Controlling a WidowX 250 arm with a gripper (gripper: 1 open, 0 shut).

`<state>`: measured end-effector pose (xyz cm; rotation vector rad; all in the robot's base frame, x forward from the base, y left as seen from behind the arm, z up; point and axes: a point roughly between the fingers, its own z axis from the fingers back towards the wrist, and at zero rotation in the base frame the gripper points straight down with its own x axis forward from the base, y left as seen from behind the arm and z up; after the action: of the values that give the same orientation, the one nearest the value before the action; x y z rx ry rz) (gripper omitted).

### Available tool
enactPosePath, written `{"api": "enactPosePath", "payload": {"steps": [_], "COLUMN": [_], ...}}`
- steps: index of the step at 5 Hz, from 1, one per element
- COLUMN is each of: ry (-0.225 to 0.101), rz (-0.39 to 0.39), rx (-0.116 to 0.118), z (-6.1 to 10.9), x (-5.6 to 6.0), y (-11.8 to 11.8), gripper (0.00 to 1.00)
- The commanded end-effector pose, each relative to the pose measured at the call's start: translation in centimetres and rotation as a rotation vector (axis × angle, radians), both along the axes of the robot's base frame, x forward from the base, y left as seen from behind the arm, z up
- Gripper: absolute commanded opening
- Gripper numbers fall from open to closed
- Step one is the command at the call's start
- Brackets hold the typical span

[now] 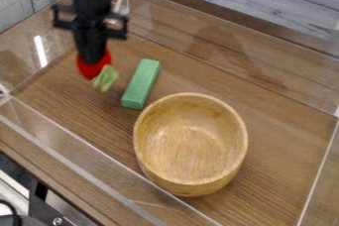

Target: Move the red object to the right side of the table

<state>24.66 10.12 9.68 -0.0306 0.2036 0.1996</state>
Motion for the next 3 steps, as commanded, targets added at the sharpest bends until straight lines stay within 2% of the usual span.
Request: {"api": "enactPosePath", "payload": {"steps": [1, 3], "ry": [-0.079, -0.120], "rz": [-0.088, -0.049], "rx": [-0.011, -0.042], "z": [2.8, 5.0], "x": [1.6, 2.8], "y": [-3.0, -6.9], "gripper": [0.00, 0.00]}}
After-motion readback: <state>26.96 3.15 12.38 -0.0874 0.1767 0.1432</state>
